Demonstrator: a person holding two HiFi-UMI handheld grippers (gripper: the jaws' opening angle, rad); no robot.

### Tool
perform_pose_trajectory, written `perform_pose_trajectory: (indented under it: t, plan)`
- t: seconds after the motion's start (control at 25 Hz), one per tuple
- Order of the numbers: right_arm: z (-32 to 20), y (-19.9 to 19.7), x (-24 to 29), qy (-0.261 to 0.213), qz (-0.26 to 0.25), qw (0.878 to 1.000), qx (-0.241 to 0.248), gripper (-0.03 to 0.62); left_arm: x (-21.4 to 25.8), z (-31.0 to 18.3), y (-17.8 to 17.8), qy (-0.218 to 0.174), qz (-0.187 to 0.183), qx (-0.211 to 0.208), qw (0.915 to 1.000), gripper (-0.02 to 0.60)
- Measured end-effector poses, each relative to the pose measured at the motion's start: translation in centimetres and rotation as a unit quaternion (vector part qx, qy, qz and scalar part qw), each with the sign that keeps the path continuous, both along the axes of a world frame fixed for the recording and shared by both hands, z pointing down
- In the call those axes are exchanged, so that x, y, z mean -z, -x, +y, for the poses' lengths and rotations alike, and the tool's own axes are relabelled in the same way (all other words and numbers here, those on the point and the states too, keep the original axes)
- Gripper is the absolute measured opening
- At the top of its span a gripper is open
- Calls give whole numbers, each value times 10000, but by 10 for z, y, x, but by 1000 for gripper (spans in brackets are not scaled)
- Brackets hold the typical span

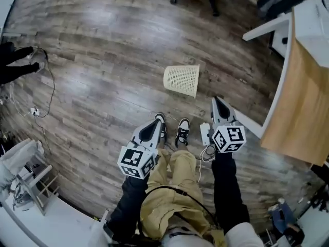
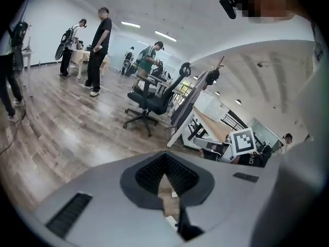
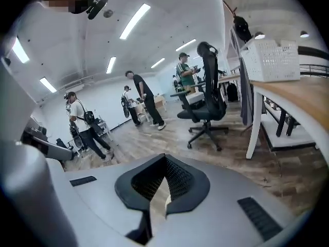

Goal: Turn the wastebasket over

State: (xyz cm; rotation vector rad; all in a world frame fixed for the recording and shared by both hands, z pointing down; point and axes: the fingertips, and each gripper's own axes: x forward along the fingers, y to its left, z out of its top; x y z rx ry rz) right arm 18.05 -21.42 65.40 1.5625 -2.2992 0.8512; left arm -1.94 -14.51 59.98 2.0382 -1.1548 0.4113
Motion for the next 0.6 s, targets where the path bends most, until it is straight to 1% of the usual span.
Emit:
perform_pose_trajectory:
  t: [0.12, 0.28, 0.44, 0.6]
  plan:
    - [3, 3, 72, -388, 66, 9992, -56, 20, 48, -10, -11, -328, 64, -65, 9994, 0]
    - [11, 9, 166, -998, 482, 9938, 60, 20, 113, -23, -26, -803, 176, -134, 9965, 0]
    - [14, 13, 241, -1546, 891, 9839, 94, 20, 182, -45, -39, -1454, 397, -80, 9885, 0]
    - [29, 20, 299, -1909, 989, 9766, 48, 20, 241, -47, -44, -1908, 376, -53, 9809, 0]
